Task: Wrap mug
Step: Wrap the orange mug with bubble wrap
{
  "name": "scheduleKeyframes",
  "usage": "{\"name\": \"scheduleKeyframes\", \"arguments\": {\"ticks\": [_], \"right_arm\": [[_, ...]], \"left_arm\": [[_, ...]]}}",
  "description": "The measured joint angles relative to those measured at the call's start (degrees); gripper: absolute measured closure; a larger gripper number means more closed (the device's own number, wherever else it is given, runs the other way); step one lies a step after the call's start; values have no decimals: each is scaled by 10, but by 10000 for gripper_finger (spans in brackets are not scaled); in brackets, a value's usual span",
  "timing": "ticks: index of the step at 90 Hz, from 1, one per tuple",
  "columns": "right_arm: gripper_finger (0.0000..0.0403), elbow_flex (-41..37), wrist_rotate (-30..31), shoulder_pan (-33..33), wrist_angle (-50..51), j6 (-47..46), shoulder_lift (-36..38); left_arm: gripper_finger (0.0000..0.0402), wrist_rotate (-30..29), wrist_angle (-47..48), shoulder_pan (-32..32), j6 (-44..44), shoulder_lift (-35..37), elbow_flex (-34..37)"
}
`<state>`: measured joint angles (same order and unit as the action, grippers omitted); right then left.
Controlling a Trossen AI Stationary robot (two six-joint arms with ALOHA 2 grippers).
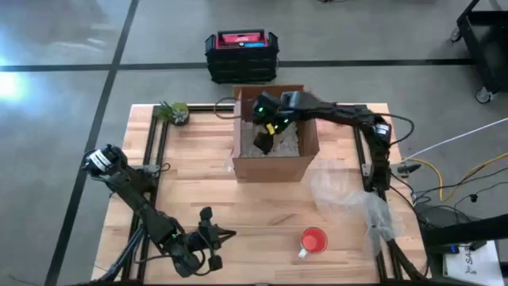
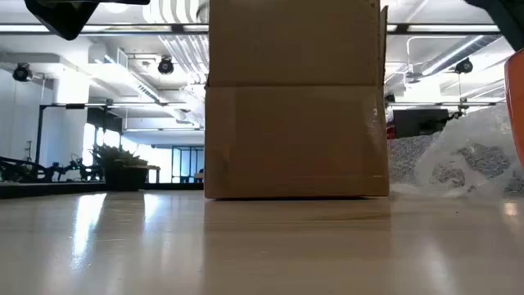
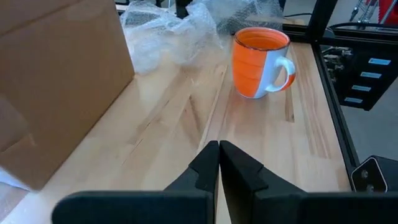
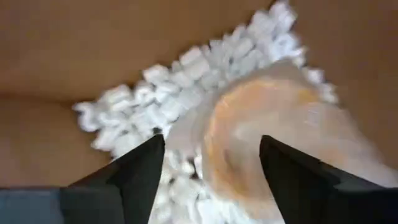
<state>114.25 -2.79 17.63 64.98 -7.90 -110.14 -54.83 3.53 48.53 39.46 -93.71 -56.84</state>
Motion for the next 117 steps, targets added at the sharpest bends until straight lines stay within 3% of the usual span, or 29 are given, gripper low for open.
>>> {"name": "scheduleKeyframes", "arguments": {"ticks": [22, 37, 45, 63, 90, 108, 117], "right_arm": [[143, 95, 9, -19, 98, 8, 73], [159, 86, 8, -73, 155, -11, 151], [168, 62, 11, -117, 166, -45, 196], [185, -45, 45, -271, 165, -167, 286], [199, -293, 164, -531, 144, -399, 335], [195, -434, 188, -585, 123, -499, 331], [196, -469, 185, -592, 77, -502, 333]], "left_arm": [[402, 0, -1, -1, 0, 0, 0], [402, 1, 0, -16, -3, 0, 0], [402, 28, 0, -34, -12, 0, 0], [402, 120, -2, -83, -25, 0, 0], [402, 170, -17, -111, -34, -3, 0], [402, 172, -34, -123, -34, -3, 0], [402, 218, -33, -131, -39, -3, 0]]}}
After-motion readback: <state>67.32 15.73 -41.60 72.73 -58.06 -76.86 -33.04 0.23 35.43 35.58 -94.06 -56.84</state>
